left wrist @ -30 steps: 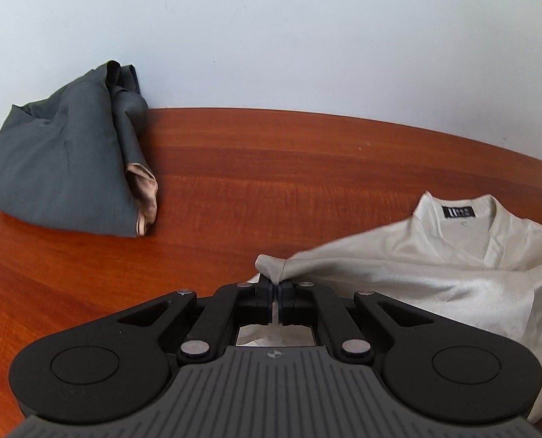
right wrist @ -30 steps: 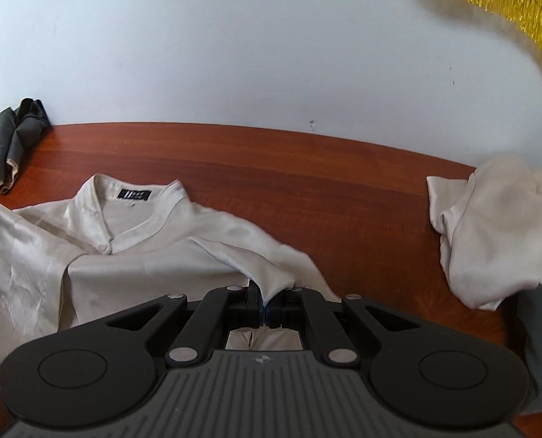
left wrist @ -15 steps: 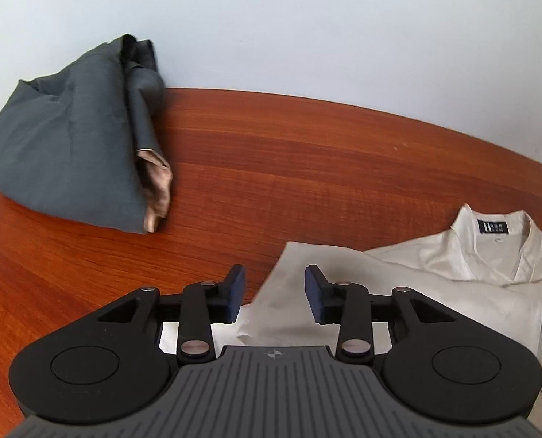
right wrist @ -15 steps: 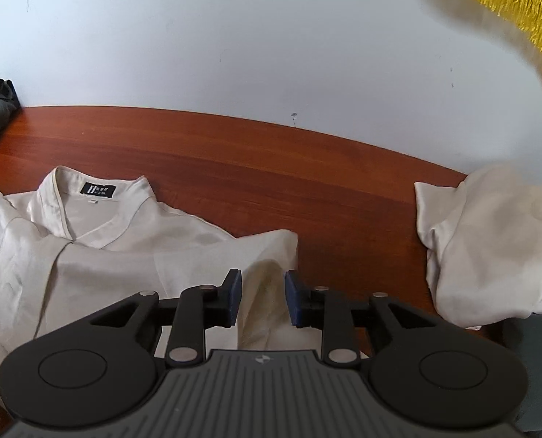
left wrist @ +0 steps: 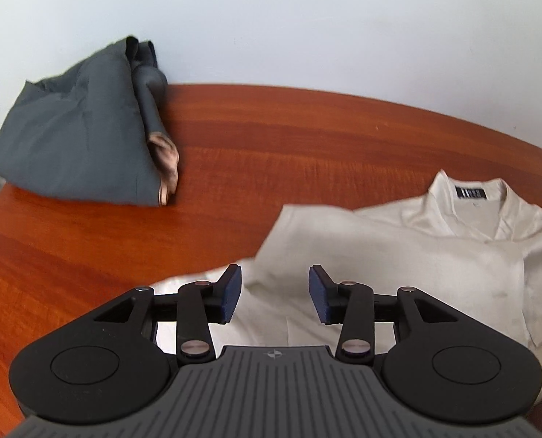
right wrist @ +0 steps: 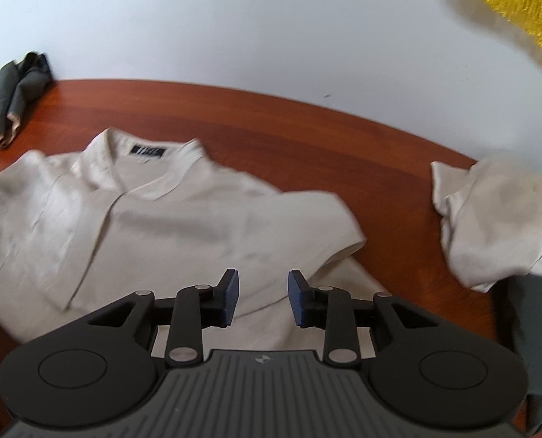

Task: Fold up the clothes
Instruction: 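Lay the hem down on the shirt and open both grippers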

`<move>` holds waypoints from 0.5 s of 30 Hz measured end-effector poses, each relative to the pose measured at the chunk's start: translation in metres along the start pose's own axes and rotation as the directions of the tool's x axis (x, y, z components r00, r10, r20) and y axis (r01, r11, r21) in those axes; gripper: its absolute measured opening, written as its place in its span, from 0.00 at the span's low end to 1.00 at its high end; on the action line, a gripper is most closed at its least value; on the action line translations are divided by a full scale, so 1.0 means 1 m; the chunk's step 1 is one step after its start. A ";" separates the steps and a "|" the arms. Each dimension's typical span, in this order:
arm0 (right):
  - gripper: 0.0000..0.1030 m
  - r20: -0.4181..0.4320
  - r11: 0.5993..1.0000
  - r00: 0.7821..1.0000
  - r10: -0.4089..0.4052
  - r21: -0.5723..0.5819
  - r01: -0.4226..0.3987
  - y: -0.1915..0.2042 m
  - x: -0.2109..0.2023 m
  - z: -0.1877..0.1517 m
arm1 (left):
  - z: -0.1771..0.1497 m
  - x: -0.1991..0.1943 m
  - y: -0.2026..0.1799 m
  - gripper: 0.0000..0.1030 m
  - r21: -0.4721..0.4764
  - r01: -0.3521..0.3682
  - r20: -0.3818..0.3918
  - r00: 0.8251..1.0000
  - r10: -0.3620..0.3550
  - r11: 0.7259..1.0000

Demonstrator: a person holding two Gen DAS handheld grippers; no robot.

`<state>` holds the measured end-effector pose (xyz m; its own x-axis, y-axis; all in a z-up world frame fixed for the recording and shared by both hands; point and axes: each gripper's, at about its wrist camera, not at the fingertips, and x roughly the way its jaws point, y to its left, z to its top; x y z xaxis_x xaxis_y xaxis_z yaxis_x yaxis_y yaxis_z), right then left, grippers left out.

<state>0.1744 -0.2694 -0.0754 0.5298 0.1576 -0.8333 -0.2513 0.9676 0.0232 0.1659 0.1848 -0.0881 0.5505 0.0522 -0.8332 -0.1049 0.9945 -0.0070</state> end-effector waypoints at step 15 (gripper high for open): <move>0.40 0.037 0.985 0.990 0.134 -0.115 -0.129 0.108 -0.005 -0.029 | -0.015 0.024 0.011 0.46 0.041 -0.018 -0.069 0.997 0.021 0.999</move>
<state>0.1212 -0.1710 -0.0850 0.5209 0.2926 -0.8019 -0.4092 0.9101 0.0663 0.1655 0.1960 -0.1160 0.4895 0.0664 -0.8695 -0.0803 0.9963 0.0309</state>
